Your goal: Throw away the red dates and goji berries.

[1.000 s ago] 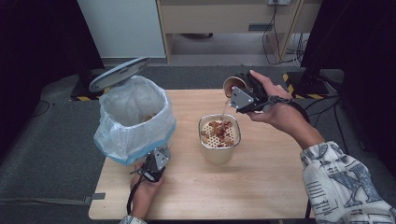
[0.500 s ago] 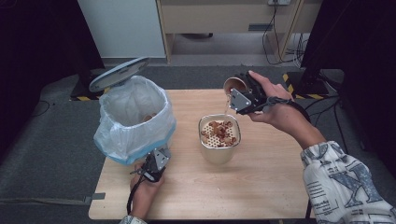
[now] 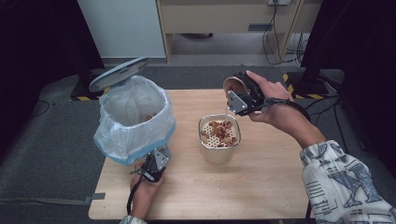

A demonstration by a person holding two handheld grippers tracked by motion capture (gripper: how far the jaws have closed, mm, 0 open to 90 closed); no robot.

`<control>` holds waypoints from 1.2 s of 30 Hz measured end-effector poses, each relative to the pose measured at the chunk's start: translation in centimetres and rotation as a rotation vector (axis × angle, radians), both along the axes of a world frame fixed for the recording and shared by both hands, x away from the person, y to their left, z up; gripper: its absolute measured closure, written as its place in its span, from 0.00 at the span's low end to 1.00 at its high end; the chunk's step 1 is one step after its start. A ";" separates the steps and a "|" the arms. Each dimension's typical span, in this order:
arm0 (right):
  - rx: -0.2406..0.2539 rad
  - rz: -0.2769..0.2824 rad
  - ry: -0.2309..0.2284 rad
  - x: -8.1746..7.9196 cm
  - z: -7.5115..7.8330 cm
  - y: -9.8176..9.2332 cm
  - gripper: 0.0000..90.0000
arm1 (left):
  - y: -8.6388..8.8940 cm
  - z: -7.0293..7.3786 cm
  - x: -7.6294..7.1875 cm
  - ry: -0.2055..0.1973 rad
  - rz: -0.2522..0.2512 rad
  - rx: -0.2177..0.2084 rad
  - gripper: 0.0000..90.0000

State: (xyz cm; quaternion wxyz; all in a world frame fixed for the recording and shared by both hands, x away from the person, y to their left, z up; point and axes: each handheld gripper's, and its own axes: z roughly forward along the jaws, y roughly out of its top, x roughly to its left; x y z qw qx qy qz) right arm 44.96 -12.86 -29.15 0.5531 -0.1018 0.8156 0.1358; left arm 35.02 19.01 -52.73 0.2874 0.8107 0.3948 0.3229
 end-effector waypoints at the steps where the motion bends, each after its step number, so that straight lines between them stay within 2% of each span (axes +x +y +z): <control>1: -0.001 0.000 0.000 0.0 0.1 0.0 0.35 | 0.0 0.0 0.0 0.000 0.000 0.000 1.00; 19: -0.010 0.003 -0.017 -0.1 0.4 0.0 0.35 | 0.0 0.0 0.0 -0.002 0.000 0.000 1.00; 21: -0.023 -0.002 -0.033 -0.2 0.5 0.1 0.35 | 0.0 0.0 0.0 -0.001 0.000 0.000 1.00; 22: -0.053 0.004 -0.054 -0.3 0.5 0.2 0.35 | 0.0 0.0 0.0 -0.002 0.001 0.000 1.00; 26: -0.115 0.010 -0.087 -0.5 0.3 0.7 0.35 | 0.0 0.0 0.0 -0.001 0.000 0.000 1.00; 36: -0.133 0.009 -0.100 -0.4 0.2 0.7 0.35 | 0.0 0.0 0.0 -0.001 0.000 0.000 1.00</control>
